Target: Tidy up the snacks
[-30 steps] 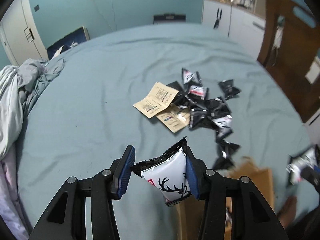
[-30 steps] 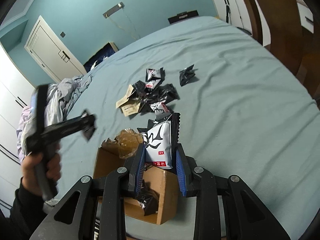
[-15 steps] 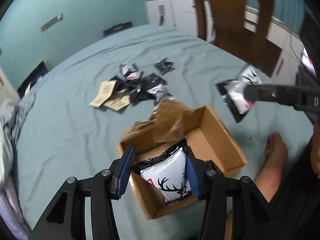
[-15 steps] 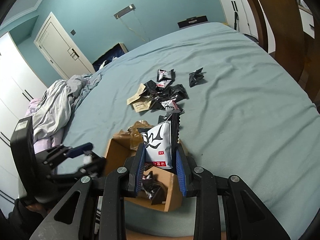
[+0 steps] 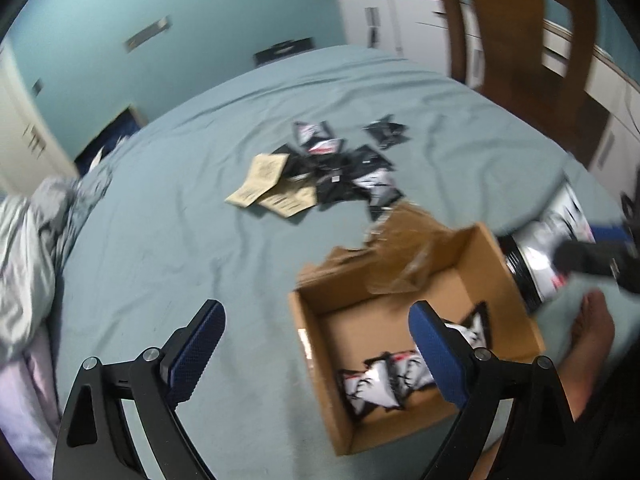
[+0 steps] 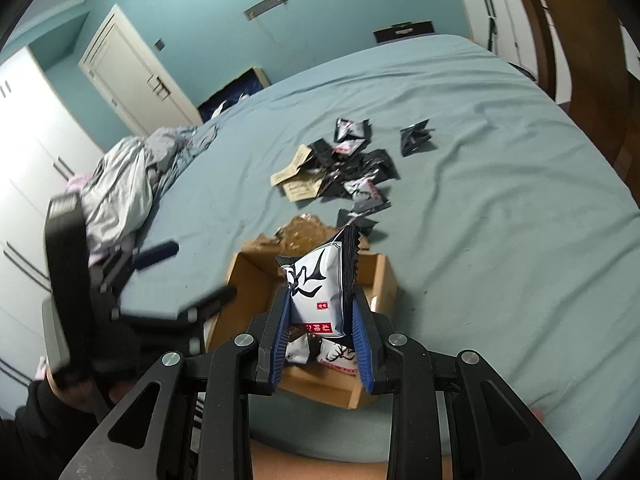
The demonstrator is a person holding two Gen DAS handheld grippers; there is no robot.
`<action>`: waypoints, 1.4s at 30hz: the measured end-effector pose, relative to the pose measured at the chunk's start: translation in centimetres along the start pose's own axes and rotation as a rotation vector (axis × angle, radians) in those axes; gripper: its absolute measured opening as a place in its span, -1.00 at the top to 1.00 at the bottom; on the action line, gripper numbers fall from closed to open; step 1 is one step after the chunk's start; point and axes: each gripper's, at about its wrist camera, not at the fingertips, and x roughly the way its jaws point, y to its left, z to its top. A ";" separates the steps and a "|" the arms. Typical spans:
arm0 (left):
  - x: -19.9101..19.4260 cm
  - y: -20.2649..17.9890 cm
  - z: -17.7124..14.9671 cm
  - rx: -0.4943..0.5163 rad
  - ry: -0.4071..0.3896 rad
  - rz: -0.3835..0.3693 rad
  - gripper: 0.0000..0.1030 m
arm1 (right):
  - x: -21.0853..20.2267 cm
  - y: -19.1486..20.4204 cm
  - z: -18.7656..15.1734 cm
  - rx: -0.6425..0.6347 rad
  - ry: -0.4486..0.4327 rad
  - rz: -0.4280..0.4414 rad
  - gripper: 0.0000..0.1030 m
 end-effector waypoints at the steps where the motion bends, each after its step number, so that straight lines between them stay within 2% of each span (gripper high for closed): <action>1: 0.2 0.5 0.0 -0.025 0.009 0.005 -0.84 | 0.2 0.2 0.0 -0.012 0.005 -0.001 0.47; 7: 1.2 2.4 -0.1 -0.124 0.059 -0.011 -0.84 | 1.3 1.7 0.0 -0.068 0.054 0.024 0.41; 12: 1.2 2.2 -0.3 -0.114 0.063 -0.007 -0.84 | 2.4 2.0 0.3 -0.055 0.107 0.025 0.32; 13: 1.0 2.1 -0.3 -0.108 0.061 -0.008 -0.84 | 2.4 1.9 0.4 -0.044 0.106 0.021 0.24; 14: 0.9 1.9 -0.3 -0.102 0.058 -0.007 -0.85 | 2.5 1.6 0.5 -0.024 0.104 0.013 -0.02; 16: 0.8 1.7 -0.4 -0.089 0.057 0.001 -0.87 | 2.4 0.9 0.7 0.021 0.087 -0.002 -0.40; 17: 0.9 1.6 -0.4 -0.085 0.058 0.005 -0.88 | 2.2 0.5 0.8 0.047 0.070 -0.012 -0.44; 27: 0.4 1.8 -0.2 -0.093 0.049 0.022 -0.88 | 1.9 -1.1 0.8 0.158 0.068 -0.045 -0.45; 35: 0.3 1.8 0.0 -0.086 0.037 0.030 -0.88 | 1.4 -0.9 1.2 0.151 0.080 -0.053 -0.45; 42: 1.2 2.2 0.7 -0.103 0.038 0.038 -0.88 | 2.1 -1.0 2.2 0.127 0.116 -0.098 -0.45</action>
